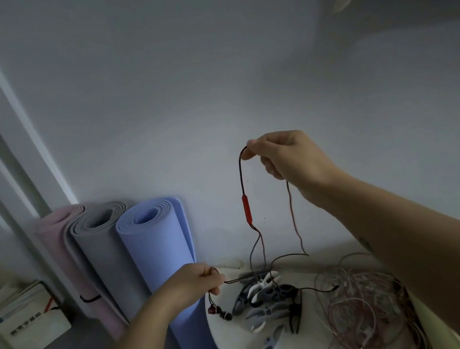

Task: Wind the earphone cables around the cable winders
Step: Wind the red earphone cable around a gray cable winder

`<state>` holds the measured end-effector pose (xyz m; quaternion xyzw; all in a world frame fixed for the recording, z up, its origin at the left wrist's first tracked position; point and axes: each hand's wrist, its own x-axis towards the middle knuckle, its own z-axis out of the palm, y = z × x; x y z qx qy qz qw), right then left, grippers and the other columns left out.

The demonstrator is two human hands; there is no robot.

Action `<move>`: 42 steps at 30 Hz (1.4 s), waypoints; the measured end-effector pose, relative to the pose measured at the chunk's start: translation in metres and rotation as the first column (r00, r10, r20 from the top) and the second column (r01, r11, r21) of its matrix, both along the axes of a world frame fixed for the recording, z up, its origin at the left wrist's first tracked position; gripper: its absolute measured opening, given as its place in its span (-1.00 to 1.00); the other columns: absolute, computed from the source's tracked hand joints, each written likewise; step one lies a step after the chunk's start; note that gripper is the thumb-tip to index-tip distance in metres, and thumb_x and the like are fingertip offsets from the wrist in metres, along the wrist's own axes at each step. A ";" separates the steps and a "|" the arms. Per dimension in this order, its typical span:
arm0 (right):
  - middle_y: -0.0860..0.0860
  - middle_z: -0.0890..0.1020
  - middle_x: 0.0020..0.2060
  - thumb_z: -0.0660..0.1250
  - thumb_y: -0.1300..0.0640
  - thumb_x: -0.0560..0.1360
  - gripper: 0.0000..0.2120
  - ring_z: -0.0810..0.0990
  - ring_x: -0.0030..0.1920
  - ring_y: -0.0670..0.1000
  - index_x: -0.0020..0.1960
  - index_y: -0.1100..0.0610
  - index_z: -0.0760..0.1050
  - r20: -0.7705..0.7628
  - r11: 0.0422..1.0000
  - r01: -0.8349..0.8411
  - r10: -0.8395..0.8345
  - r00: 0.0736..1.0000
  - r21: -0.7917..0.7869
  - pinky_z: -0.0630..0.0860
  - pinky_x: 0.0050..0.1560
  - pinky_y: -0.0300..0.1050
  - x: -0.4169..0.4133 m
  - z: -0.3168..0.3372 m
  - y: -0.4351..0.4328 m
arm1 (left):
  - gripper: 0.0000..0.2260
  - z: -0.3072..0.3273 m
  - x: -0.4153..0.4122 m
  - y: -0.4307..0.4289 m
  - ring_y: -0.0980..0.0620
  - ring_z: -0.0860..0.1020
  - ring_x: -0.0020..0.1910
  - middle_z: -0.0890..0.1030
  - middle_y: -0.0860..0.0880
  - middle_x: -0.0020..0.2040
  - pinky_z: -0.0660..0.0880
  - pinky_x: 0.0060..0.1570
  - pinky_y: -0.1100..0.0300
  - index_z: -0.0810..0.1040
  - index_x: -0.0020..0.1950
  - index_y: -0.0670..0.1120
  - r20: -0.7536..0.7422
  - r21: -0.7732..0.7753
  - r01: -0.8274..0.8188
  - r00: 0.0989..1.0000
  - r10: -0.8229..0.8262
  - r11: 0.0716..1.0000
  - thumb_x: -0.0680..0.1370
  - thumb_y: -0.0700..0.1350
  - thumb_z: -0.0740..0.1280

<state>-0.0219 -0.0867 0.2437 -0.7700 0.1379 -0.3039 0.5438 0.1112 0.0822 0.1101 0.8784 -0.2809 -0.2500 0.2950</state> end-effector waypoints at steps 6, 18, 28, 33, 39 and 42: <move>-0.28 0.55 -0.34 0.25 0.05 0.57 -0.79 0.46 -0.26 -0.40 -0.08 0.03 0.65 0.026 0.995 0.023 -0.021 0.999 -0.094 0.31 -0.35 -0.62 0.005 0.008 0.006 | -0.71 -0.001 0.005 -0.001 0.18 0.58 0.07 0.66 0.08 0.02 0.42 0.03 0.36 0.51 0.28 0.01 -0.072 0.037 0.018 0.997 -0.015 0.999 0.55 -0.08 0.30; -0.06 0.54 -0.39 0.24 0.05 0.58 -0.77 0.44 -0.45 -0.15 -0.12 0.06 0.64 -0.033 0.990 -0.074 0.071 0.997 -0.123 0.34 -0.38 -0.33 0.022 0.004 0.019 | -0.46 0.047 -0.012 -0.032 0.09 0.60 0.13 0.68 0.02 0.02 0.31 0.20 0.11 0.60 0.12 0.01 -0.354 -0.625 -0.207 0.934 -0.038 0.753 0.64 0.21 -0.13; 0.19 0.65 0.01 0.23 0.06 0.58 -0.81 0.54 0.09 0.22 -0.09 0.04 0.61 0.032 0.937 0.348 -0.348 0.937 0.016 0.50 0.00 0.04 0.014 -0.014 -0.012 | -0.75 0.040 -0.017 -0.019 0.16 0.27 -0.49 0.24 0.11 -0.48 0.46 -0.12 0.20 0.58 -0.08 -0.10 -0.252 -0.741 -0.219 0.967 0.040 0.635 0.66 -0.06 0.16; 0.20 0.64 -0.11 0.23 0.12 0.57 -0.76 0.57 -0.06 0.18 0.06 0.20 0.63 -0.111 0.888 0.440 -0.428 0.897 0.137 0.46 -0.13 -0.04 0.021 -0.060 -0.042 | -0.74 0.037 -0.001 -0.009 0.17 0.19 -0.54 0.23 0.12 -0.52 0.35 -0.20 0.22 0.54 -0.12 -0.11 -0.304 -0.781 -0.304 0.948 0.093 0.546 0.66 -0.10 0.13; 0.10 0.63 -0.07 0.20 0.05 0.58 -0.75 0.55 -0.09 0.11 0.01 0.10 0.63 -0.409 0.938 0.317 -0.346 0.845 -0.138 0.41 -0.14 -0.11 0.035 -0.133 -0.068 | -0.74 0.034 0.004 -0.002 0.20 0.19 -0.56 0.23 0.13 -0.52 0.29 -0.26 0.24 0.54 -0.10 -0.10 -0.324 -0.780 -0.303 0.944 0.060 0.547 0.67 -0.09 0.11; 0.07 0.61 -0.13 0.19 0.04 0.58 -0.76 0.54 -0.12 0.09 0.02 0.06 0.63 -0.528 0.952 0.181 -0.290 0.798 -0.248 0.39 -0.15 -0.13 0.040 -0.153 -0.071 | -0.74 0.028 0.004 -0.002 0.18 0.17 -0.55 0.21 0.12 -0.51 0.24 -0.31 0.23 0.55 -0.07 -0.09 -0.325 -0.764 -0.303 0.944 0.066 0.570 0.67 -0.10 0.11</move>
